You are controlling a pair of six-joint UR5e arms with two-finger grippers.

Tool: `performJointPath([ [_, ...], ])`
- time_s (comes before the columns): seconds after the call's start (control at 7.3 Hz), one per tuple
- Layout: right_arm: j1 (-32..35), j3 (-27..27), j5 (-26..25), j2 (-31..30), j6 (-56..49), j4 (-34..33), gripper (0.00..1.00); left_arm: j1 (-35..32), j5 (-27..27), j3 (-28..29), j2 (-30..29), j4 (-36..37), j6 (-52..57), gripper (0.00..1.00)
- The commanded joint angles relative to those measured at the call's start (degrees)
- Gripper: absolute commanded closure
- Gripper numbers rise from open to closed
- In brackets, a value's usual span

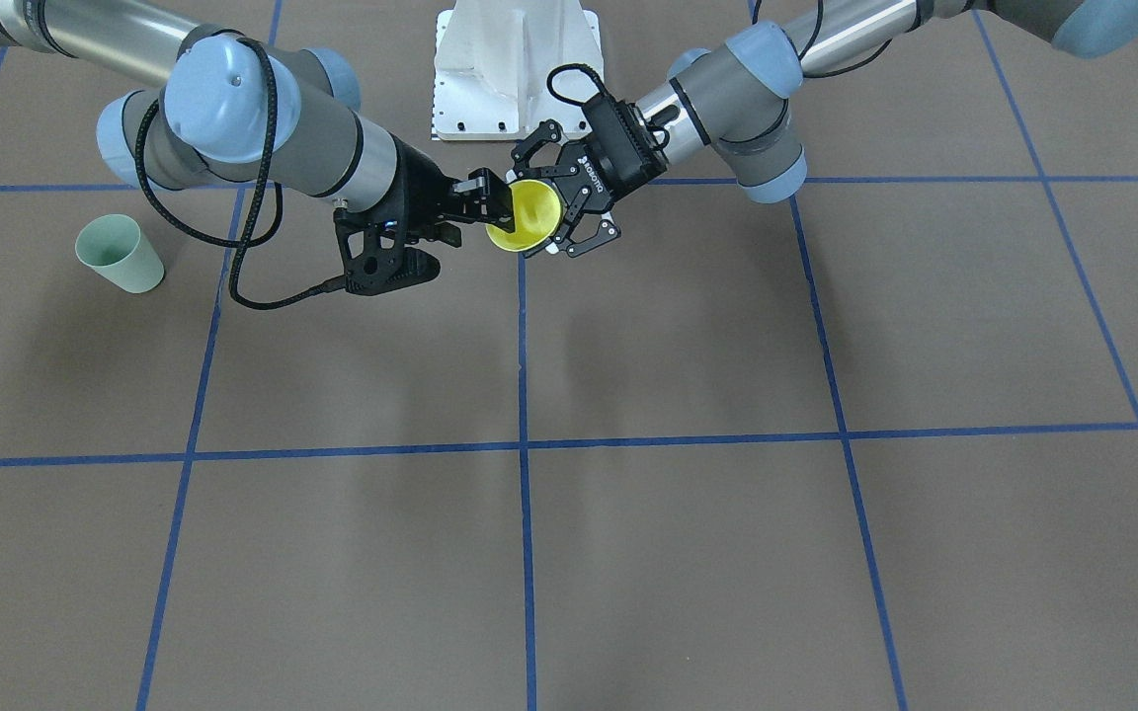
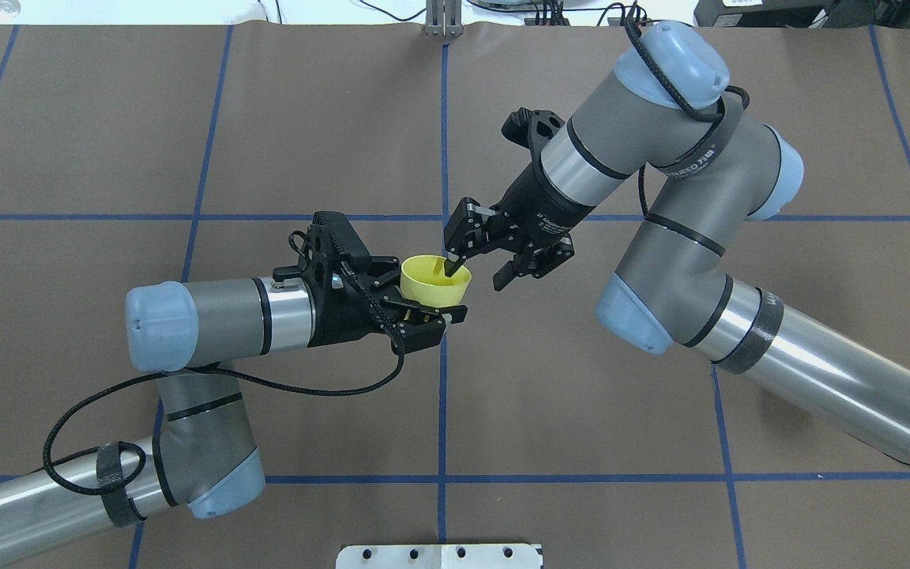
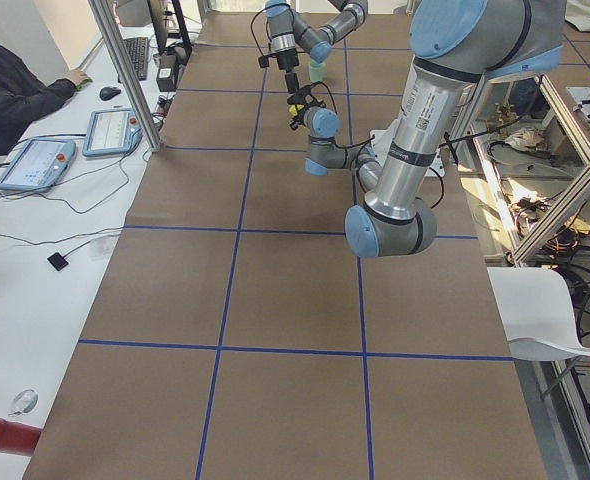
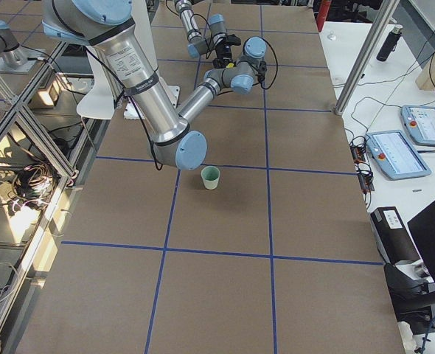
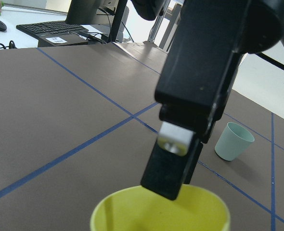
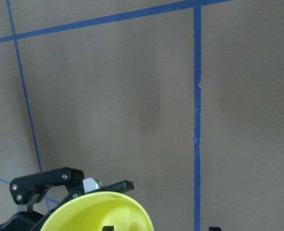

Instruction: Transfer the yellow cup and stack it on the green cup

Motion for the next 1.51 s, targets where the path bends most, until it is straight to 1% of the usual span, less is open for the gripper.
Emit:
performJointPath([
  [0.0, -0.53, -0.28, -0.02, -0.05, 0.03, -0.05, 0.29, 0.0, -0.01, 0.0, -0.08, 0.0, -0.15, 1.0],
  [0.27, -0.71, -0.2, -0.02, 0.04, 0.03, 0.03, 0.3, 0.0, 0.08, 0.0, -0.08, 0.0, -0.32, 1.0],
  [0.55, -0.88, -0.11, -0.02, 0.04, 0.03, 0.12, 0.42, 0.0, 0.08, 0.0, -0.08, 0.0, -0.5, 1.0],
  [0.96, -1.06, -0.02, -0.02, 0.04, 0.03, 0.12, 0.51, -0.09, -0.01, 0.0, -0.35, 0.0, -0.59, 1.0],
  [1.37, -1.06, 0.16, -0.02, 0.13, 0.03, 0.12, 0.68, 0.0, 0.08, 0.0, -0.35, 0.0, -0.59, 1.0],
])
